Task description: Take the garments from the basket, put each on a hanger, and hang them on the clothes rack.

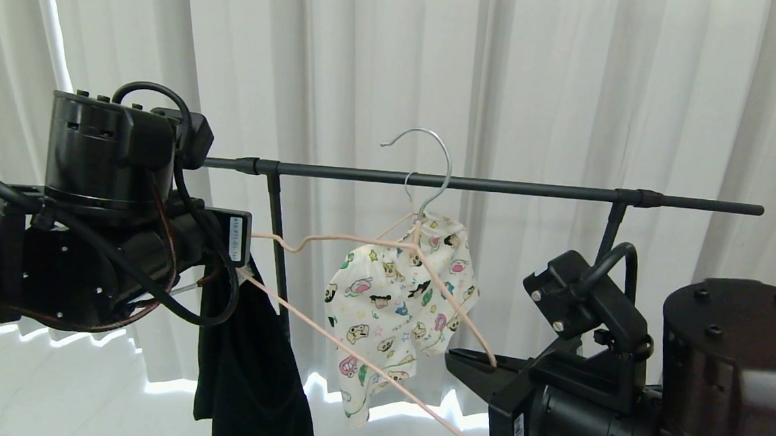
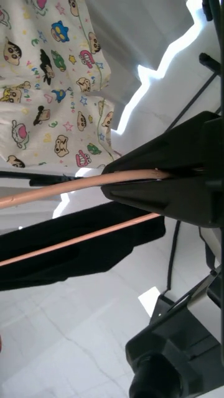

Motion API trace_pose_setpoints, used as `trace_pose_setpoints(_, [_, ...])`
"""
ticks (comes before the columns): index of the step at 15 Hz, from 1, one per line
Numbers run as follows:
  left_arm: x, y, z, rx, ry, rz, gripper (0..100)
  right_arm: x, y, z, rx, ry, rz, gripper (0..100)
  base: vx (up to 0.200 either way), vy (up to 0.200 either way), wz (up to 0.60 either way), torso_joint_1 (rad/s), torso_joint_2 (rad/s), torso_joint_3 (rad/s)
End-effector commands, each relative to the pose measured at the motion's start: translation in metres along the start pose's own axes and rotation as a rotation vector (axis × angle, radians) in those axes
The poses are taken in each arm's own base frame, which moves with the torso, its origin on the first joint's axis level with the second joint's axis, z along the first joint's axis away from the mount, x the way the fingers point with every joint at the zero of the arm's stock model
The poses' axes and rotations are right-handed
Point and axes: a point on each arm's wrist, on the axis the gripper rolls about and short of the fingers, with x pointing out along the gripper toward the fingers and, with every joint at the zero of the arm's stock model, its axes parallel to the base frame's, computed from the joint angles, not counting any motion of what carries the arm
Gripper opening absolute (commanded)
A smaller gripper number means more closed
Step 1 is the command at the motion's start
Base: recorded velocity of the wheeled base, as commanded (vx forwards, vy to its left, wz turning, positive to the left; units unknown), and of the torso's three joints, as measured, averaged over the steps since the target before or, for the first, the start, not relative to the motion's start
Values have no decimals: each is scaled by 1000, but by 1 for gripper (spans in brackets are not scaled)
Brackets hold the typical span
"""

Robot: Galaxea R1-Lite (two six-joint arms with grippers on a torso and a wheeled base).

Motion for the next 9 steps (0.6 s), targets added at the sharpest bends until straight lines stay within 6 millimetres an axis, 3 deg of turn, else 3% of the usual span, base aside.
trace_pose_setpoints(1, [-1,0,0,-2,-3,3,0,7,0,-3,-3,17,-11,0,0,0,0,0,0,0])
trace_pose_setpoints(9, [-16,-19,1,26,-30,-80,0,22,5,-10,-20,54,-3,0,0,0,0,0,0,0])
